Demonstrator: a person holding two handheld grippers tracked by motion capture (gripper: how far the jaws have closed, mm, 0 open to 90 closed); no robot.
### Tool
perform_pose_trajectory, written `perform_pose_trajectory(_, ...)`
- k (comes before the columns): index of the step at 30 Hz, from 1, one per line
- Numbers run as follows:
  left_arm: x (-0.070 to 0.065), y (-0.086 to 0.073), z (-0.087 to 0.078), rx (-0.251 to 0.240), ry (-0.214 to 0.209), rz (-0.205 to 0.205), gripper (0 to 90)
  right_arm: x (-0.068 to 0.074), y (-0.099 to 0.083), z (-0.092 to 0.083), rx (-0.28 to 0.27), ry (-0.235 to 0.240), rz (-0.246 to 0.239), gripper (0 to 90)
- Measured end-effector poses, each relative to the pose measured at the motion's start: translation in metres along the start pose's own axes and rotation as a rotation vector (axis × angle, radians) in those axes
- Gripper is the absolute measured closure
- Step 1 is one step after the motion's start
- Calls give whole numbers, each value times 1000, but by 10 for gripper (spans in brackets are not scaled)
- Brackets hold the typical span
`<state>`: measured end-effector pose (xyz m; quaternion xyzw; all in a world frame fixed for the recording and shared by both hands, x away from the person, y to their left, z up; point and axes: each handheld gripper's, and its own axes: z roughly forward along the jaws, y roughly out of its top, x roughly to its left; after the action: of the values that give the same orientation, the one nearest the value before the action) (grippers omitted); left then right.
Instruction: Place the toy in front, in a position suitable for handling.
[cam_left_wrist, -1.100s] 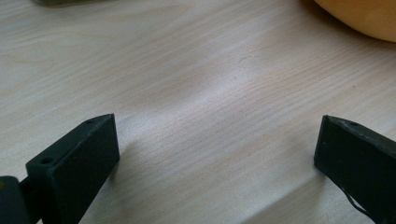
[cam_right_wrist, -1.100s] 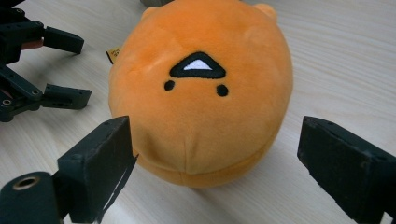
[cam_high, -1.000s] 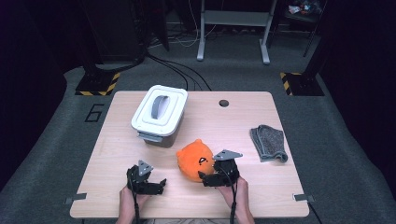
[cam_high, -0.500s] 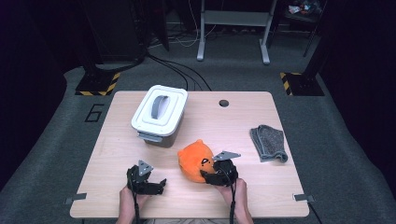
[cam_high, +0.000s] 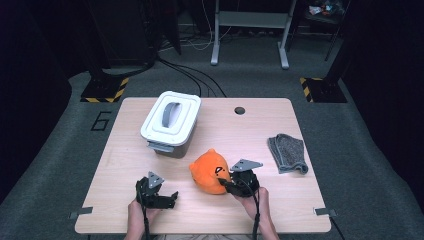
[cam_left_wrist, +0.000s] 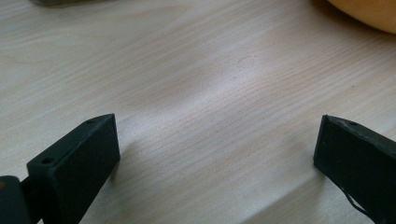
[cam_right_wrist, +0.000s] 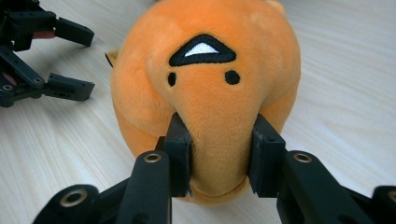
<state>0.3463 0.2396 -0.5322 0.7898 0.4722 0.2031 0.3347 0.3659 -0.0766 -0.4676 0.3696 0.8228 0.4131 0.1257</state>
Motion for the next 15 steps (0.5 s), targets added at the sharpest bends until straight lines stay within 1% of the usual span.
perform_pose_trajectory(5, 0, 0, 0, 0, 0, -1, 0, -6, 6, -9, -1, -20, -51, 660)
perform_pose_trajectory(8, 0, 0, 0, 0, 0, 0, 1, -13, 8, -15, -8, -21, -59, 660)
perform_pose_trajectory(9, 0, 0, 0, 0, 0, 0, 0, -16, 9, -17, -6, -25, -75, 659)
perform_pose_trajectory(10, 0, 0, 0, 1, 0, 1, 1, -18, 9, -19, -5, -29, -75, 659)
perform_pose_trajectory(13, 0, 0, 0, 1, -1, 2, 0, -29, 11, -25, -9, -34, -99, 658)
perform_pose_trajectory(15, 0, 0, 0, 1, -1, 2, 0, -35, 12, -28, -7, -33, -97, 657)
